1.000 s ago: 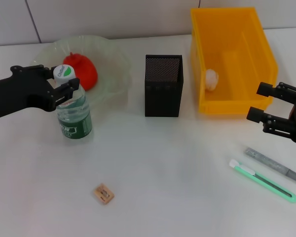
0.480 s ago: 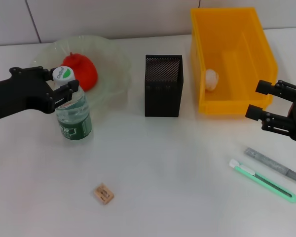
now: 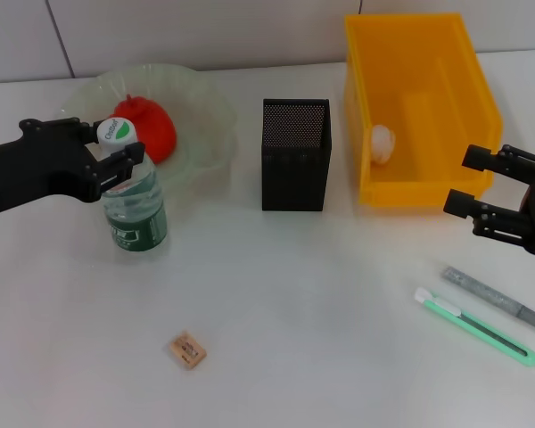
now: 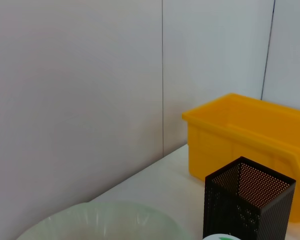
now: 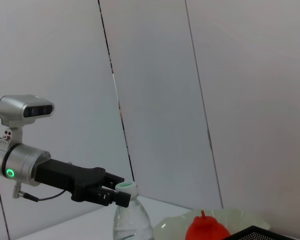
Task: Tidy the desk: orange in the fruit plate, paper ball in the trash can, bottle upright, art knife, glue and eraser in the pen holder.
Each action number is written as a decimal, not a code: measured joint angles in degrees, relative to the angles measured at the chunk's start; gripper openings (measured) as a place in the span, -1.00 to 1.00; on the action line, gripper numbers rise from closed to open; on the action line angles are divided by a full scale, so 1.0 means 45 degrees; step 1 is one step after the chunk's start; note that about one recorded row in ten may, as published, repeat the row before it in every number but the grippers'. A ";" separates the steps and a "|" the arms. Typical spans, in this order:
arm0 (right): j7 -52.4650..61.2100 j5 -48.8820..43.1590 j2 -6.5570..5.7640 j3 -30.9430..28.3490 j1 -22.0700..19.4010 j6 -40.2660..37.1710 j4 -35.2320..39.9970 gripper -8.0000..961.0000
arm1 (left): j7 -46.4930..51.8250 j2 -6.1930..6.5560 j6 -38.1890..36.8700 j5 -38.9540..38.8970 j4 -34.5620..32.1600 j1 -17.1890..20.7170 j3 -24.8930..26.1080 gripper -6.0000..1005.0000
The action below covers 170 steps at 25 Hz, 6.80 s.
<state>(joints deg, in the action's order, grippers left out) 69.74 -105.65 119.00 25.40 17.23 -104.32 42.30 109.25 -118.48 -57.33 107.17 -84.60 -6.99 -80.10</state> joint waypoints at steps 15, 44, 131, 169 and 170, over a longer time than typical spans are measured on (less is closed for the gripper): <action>-0.0010 0.0000 0.0000 0.0000 -0.0036 0.0020 -0.0144 0.48 | -0.0398 -0.0006 -0.0290 -0.1305 -0.0017 0.0163 0.0585 0.60; 0.0010 -0.0381 -0.0074 0.0098 -0.0439 0.0257 0.0077 0.43 | -0.2110 0.0061 -0.6309 -0.3084 -0.0306 -0.1129 0.2445 0.61; 1.5458 -1.1089 0.0058 1.1718 0.3644 0.0554 0.7830 0.30 | -0.6946 -0.0055 -0.6040 -0.4167 0.5702 -0.1469 0.1257 0.61; 1.5674 -1.1369 0.0098 1.2241 0.4046 0.1289 0.6764 0.07 | -0.7157 -0.0038 -0.6030 -0.4168 0.6008 -0.1471 0.1256 0.61; 1.5675 -1.1369 0.0098 1.2241 0.4050 0.1314 0.6746 0.04 | -0.7212 -0.0038 -0.6030 -0.4168 0.6008 -0.1472 0.1257 0.61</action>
<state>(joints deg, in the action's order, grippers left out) 140.27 -156.81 119.45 80.49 35.45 -98.41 72.65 76.79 -118.65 -84.46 88.42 -57.57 -13.61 -74.44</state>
